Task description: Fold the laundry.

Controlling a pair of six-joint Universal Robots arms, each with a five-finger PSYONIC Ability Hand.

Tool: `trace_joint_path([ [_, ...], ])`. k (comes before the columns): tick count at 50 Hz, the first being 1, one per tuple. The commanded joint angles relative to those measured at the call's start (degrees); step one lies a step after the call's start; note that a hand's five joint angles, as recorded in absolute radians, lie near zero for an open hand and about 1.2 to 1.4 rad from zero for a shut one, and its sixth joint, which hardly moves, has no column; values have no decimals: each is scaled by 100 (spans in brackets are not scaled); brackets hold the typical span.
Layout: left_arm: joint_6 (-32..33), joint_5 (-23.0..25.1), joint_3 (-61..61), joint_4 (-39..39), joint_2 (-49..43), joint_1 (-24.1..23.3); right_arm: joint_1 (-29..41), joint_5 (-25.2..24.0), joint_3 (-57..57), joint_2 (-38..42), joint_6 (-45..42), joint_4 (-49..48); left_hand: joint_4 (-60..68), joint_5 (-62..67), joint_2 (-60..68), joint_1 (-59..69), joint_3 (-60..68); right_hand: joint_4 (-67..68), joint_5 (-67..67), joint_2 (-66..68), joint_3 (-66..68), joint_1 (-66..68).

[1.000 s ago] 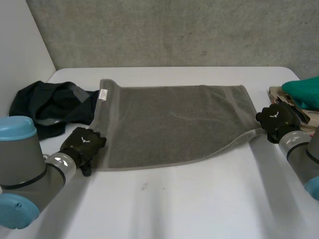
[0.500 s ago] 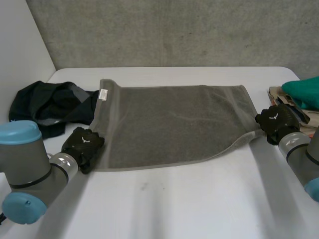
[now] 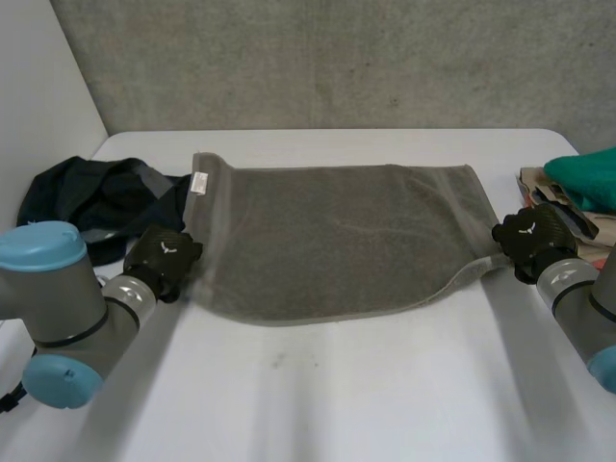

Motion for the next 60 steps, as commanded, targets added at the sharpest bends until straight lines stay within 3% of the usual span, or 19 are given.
trace_joint_path([
  [1,-8,-53,54,108,4,-42,-6,9,-6,-10,1,18,2884,2932,2828,2793,2894,1131,1123,1251,1178,1753],
  [6,-35,-115,-78,91,407,-77,-15,17,11,-63,1,255,2884,2932,2828,2793,2894,1131,1123,1251,1178,1753],
  [10,0,-176,-411,-260,1118,-148,-15,35,11,-703,-113,957,2884,2932,2828,2793,2894,1131,1123,1251,1178,1753],
  [14,62,-194,-842,-1147,1900,-183,-41,18,20,-1354,-473,2082,2884,2932,2828,2793,2894,1131,1123,1251,1178,1753],
  [19,430,-211,-1421,-3033,2665,53,-488,17,300,-2056,-1226,3872,2884,2932,2828,2793,2894,1131,1123,1251,1178,1753],
  [22,746,-194,-1694,-3817,2807,229,-831,9,695,-2242,-2016,4481,2884,2932,2828,2793,2894,1131,1123,1251,1178,1753],
  [24,791,-176,-1739,-3943,2816,248,-937,0,863,-2243,-2292,4571,2884,2932,2828,2793,2894,1131,1123,1251,1178,1753],
  [31,791,-150,-1300,-3093,2562,371,-938,17,864,-2120,-2136,3589,2884,2932,2828,2793,2894,1131,1123,1251,1178,1753],
  [36,660,-194,-694,-2556,1920,230,-693,79,311,-1444,-1626,2648,2884,2932,2828,2793,2894,1131,1123,1251,1178,1753],
  [43,-298,-264,308,-2099,945,63,20,158,-542,-424,-1396,1488,2884,2932,2828,2793,2894,1131,1123,1251,1178,1753],
  [54,-509,-1353,1451,-1650,-101,-324,398,343,-2211,1149,-1405,608,2884,2932,2828,2793,2894,1131,1123,1251,1178,1753],
  [60,-501,-1565,1759,-1571,-339,-429,433,404,-2810,1677,-1388,432,2884,2932,2828,2793,2894,821,812,941,867,1442],
])
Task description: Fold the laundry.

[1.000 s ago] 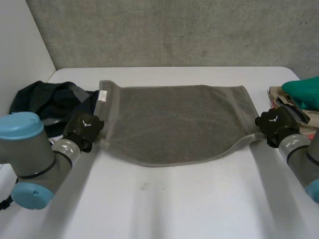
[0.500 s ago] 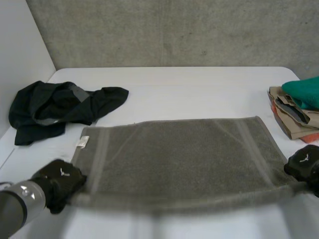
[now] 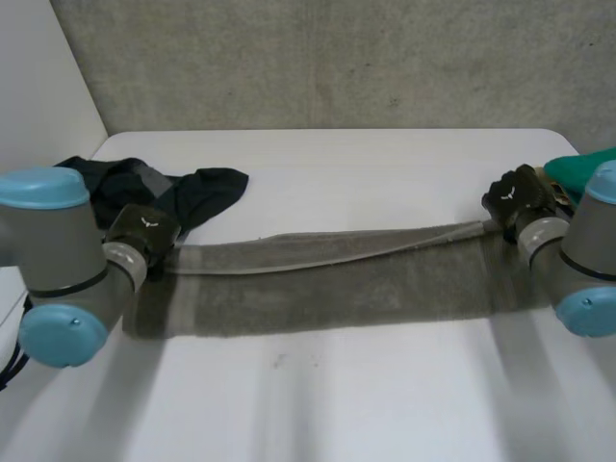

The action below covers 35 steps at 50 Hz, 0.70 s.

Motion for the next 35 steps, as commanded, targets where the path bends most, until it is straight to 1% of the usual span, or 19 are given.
trace_joint_path([
  [1,39,-304,386,109,-328,-164,63,144,-737,669,-1,-191,-1524,-1332,-1506,-1124,-1458,-4728,-4761,-4608,-4681,-4160],
  [2,39,-305,395,127,-337,-190,89,206,-747,704,8,-218,-3699,-3507,-3681,-3299,-3633,-5869,-5902,-5749,-5822,-5301],
  [3,47,-313,395,153,-346,-217,115,258,-747,722,8,-227,-5436,-5244,-5418,-5036,-5370,-5869,-5902,-5749,-5822,-5301],
  [4,39,-322,395,180,-346,-243,150,337,-747,722,25,-244,-5862,-5670,-5844,-5462,-5796,-5869,-5902,-5749,-5822,-5301],
  [5,39,-331,403,241,-337,-304,212,460,-747,687,69,-253,-5862,-5670,-5844,-5462,-5796,-5869,-5902,-5749,-5822,-5301],
  [8,30,-340,386,329,-275,-401,265,557,-642,565,262,-218,-5862,-5670,-5844,-5462,-5796,-5869,-5902,-5749,-5822,-5301],
  [12,30,-384,272,452,40,-472,204,531,-168,29,929,-148,-5857,-5665,-5839,-5457,-5791,-5869,-5902,-5749,-5822,-5301],
  [13,4,-401,150,461,250,-472,203,488,51,-285,1244,-96,-5841,-5648,-5822,-5441,-5774,-5869,-5902,-5749,-5822,-5301],
  [16,-5,-375,-88,479,541,-463,177,330,421,-814,1589,115,-5857,-5665,-5839,-5457,-5791,-5869,-5902,-5749,-5822,-5301],
  [18,-23,-366,-299,479,814,-481,11,58,755,-1184,1783,466,-5857,-5665,-5839,-5457,-5791,-5869,-5902,-5749,-5822,-5301],
  [19,-40,-357,-448,479,980,-498,-190,-178,1026,-1359,1809,737,-5862,-5670,-5844,-5462,-5796,-5869,-5902,-5749,-5822,-5301],
  [21,-49,-348,-633,487,1148,-516,-428,-434,1274,-1483,1818,993,-5862,-5670,-5844,-5462,-5796,-5862,-5895,-5742,-5815,-5294],
  [22,-49,-340,-790,540,1262,-525,-638,-679,1475,-1553,1801,1169,-5862,-5670,-5844,-5462,-5796,-5577,-5610,-5457,-5531,-5009],
  [26,-49,-200,-1125,803,1307,-533,-1035,-1067,1880,-1580,1774,1311,-5841,-5648,-5822,-5441,-5774,-5005,-5038,-4885,-4959,-4437],
  [30,-58,-24,-1310,1014,1298,-533,-1220,-1209,2039,-1554,1774,1145,-5790,-5598,-5772,-5390,-5724,-4717,-4750,-4597,-4671,-4149],
  [33,-58,3,-1337,1067,1280,-533,-1220,-1218,2075,-1501,1774,1004,-5774,-5581,-5755,-5373,-5707,-4616,-4649,-4496,-4569,-4048],
  [35,-67,3,-1346,1076,1280,-542,-1220,-1218,2075,-1431,1774,837,-5773,-5581,-5755,-5373,-5707,-4314,-4347,-4194,-4268,-3746],
])
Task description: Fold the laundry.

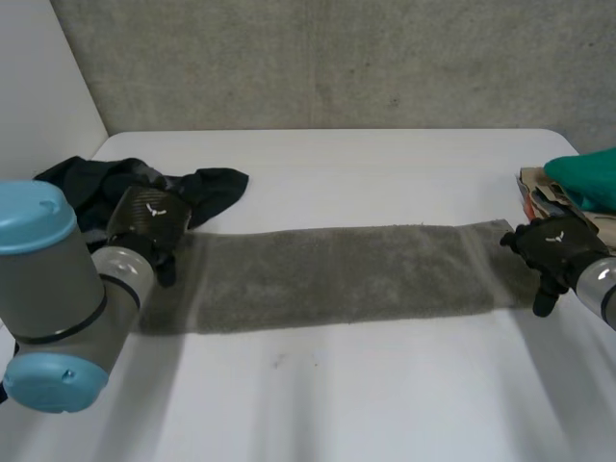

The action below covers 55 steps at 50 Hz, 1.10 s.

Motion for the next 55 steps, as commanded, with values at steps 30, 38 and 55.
trace_joint_path([
  [30,-11,118,-271,173,208,-96,-2054,-8,125,-318,-1164,-259,-76,-195,-71,-70,-95,6189,6154,6275,6199,6235],
  [38,-11,109,-376,173,480,-61,-105,230,-305,-978,-339,-408,-93,-211,-88,-87,-111,6189,6154,6275,6199,6235],
  [55,-11,117,-622,173,841,45,4509,-331,-1114,944,-57,-1683,-93,-211,-88,-87,-111,6189,6154,6275,6199,6235],
])
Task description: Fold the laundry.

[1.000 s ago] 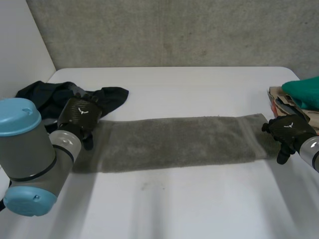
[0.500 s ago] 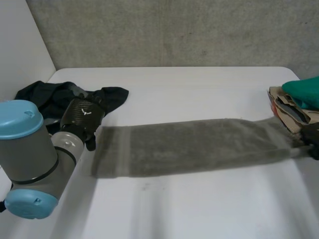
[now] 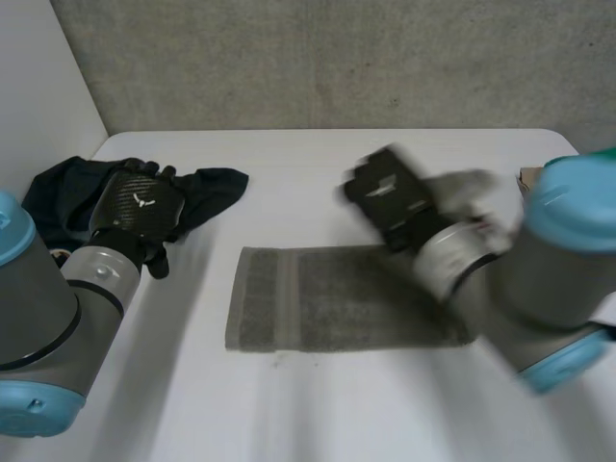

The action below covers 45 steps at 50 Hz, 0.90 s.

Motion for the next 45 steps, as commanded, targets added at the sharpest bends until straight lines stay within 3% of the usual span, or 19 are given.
trace_joint_path([
  [1,0,16,-131,2,13,41,1212,-514,-183,1201,-88,-329,-93,-211,-88,-87,-111,1143,1328,1267,1159,1685],
  [7,0,25,-157,2,-39,23,1380,-525,-254,1642,-518,-294,-93,-211,-88,-87,-111,783,968,906,799,1325],
  [8,0,25,-148,11,-40,14,1327,-385,-254,1607,-563,-285,-93,-211,-88,-87,-111,-2518,-2333,-2395,-2502,-1976],
  [11,-9,25,-78,11,-57,-21,1301,194,-210,1476,-388,-276,-110,-228,-105,-104,-128,-5857,-5672,-5733,-5841,-5315],
  [15,0,25,1,20,-57,-64,1109,889,-61,985,199,-206,-110,-228,-105,-104,-128,-5857,-5672,-5733,-5841,-5315],
  [17,-9,25,54,20,-57,-135,854,996,97,703,473,-136,-110,-228,-105,-104,-128,-5857,-5672,-5733,-5841,-5315],
  [22,-122,130,247,107,-83,-748,133,777,755,131,975,84,-76,-195,-71,-70,-95,-5857,-5672,-5733,-5841,-5315],
  [29,-641,341,659,380,-714,-1601,-184,777,1371,69,984,198,7,-111,13,14,-11,-5857,-5672,-5733,-5841,-5315],
  [35,-721,245,1275,371,-1655,-1919,-395,882,1522,86,975,198,75,-43,80,81,57,-5833,-5649,-5710,-5817,-5291],
  [43,-747,-168,1504,336,-2026,-1858,-835,1093,1732,227,651,102,75,-43,80,81,57,-2658,-2473,-2535,-2642,-2116],
  [44,-730,-203,1478,336,-2017,-1832,-983,1154,1759,244,450,75,75,-43,80,81,57,-637,-453,-514,-621,-95],
  [45,-730,-212,1460,336,-1991,-1814,-1063,1181,1776,244,335,49,75,-43,80,81,57,549,733,672,565,1091],
])
